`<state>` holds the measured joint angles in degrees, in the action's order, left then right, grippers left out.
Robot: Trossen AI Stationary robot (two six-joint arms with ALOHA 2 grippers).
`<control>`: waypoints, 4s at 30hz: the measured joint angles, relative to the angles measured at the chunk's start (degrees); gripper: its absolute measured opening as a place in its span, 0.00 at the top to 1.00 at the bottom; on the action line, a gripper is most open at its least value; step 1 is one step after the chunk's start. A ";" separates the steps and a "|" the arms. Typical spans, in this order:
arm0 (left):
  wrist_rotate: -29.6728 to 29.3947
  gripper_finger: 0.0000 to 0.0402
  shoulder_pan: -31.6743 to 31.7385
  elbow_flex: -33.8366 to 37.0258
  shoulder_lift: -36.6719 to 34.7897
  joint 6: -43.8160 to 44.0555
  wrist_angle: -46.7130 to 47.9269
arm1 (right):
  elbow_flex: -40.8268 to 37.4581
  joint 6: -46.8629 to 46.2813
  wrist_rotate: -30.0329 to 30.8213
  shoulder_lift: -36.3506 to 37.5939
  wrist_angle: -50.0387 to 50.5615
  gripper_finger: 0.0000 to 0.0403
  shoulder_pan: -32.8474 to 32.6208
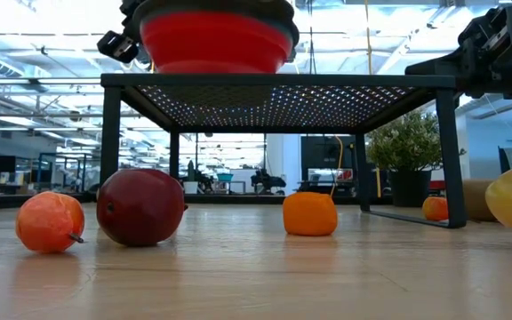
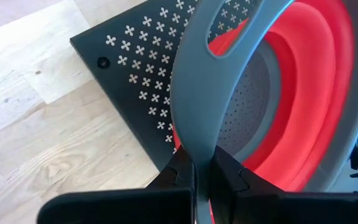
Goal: Pick & Place Fruit
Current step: Put the red colander on the shelf, then put the mango into the red colander on the shelf
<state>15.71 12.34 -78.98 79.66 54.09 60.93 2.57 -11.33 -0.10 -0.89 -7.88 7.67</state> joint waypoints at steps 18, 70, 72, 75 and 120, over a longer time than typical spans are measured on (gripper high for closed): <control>0.14 0.94 -0.02 0.00 -0.13 0.05 0.50 | 0.00 0.00 0.00 0.02 -0.02 1.00 0.01; 0.28 0.65 -1.97 -0.07 -7.35 3.59 1.06 | 0.00 -0.02 -0.09 0.02 -0.02 1.00 0.01; -1.20 0.66 -1.97 -0.07 -8.37 4.52 1.05 | 0.00 -0.02 -0.17 0.00 -0.04 1.00 0.01; -2.31 0.67 -2.03 -0.07 -9.91 5.69 1.04 | 0.02 -0.02 -0.18 0.00 -0.02 1.00 0.01; -17.04 1.00 -3.74 14.91 -28.61 -26.32 -14.28 | 0.01 0.07 -0.03 0.02 -4.33 1.00 -0.01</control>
<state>-1.33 8.60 -64.07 51.05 27.76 46.65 2.58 -11.26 -0.13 -0.86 -12.21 7.66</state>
